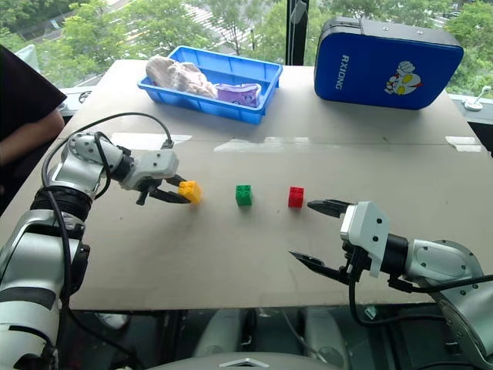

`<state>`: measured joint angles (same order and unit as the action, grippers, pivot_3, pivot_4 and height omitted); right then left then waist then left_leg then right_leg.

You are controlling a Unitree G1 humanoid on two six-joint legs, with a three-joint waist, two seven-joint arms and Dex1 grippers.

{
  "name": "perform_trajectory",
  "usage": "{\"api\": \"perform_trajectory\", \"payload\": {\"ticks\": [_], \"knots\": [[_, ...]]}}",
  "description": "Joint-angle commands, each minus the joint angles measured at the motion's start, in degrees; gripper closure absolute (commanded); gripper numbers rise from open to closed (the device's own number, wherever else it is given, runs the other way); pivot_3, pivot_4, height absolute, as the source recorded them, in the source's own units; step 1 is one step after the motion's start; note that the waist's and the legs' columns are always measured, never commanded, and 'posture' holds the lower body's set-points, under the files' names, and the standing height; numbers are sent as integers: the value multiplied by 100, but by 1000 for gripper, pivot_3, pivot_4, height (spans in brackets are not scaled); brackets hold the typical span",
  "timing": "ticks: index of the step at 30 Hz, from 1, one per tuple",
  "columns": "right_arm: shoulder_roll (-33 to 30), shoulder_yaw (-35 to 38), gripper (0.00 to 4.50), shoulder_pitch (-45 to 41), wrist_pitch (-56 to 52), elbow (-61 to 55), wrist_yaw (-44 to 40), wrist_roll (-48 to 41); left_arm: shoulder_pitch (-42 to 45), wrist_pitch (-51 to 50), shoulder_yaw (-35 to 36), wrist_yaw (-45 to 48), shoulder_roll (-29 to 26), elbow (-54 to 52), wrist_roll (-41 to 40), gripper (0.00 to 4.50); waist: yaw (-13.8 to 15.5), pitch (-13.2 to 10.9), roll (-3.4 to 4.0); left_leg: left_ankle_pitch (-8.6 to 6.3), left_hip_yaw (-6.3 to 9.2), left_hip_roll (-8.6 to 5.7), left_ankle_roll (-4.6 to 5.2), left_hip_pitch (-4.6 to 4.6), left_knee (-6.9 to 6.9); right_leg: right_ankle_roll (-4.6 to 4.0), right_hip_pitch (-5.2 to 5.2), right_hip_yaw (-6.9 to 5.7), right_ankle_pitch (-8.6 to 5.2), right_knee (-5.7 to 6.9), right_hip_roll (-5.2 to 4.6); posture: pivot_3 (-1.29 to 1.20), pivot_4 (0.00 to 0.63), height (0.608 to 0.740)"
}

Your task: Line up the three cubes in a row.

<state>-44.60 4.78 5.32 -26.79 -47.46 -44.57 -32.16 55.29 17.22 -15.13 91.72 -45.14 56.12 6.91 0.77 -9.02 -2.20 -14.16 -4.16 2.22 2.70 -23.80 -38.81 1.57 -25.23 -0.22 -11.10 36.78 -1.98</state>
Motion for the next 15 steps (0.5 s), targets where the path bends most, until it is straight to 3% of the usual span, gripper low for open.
{"api": "perform_trajectory", "payload": {"ticks": [1,9,10,15], "knots": [[-27,153,0,-1,62,-211,36,-48,187,223,15,25,12,157,66,3260,1,0,0,0,0,0,0,0,0,0,0,0,0,0,0,0,150,740],[-28,162,0,22,52,-226,66,-42,253,387,-11,32,81,372,143,3260,1,0,0,0,1,2,0,0,0,0,0,0,0,0,0,0,150,740],[-29,161,0,24,50,-226,69,-40,262,411,-10,28,88,396,144,2164,1,0,0,0,1,2,0,0,0,0,0,0,0,0,0,0,150,740],[-38,185,0,65,44,-245,70,-50,231,405,39,58,63,406,88,34,0,0,0,0,1,2,0,-1,0,0,0,0,0,0,0,0,150,740]]}}
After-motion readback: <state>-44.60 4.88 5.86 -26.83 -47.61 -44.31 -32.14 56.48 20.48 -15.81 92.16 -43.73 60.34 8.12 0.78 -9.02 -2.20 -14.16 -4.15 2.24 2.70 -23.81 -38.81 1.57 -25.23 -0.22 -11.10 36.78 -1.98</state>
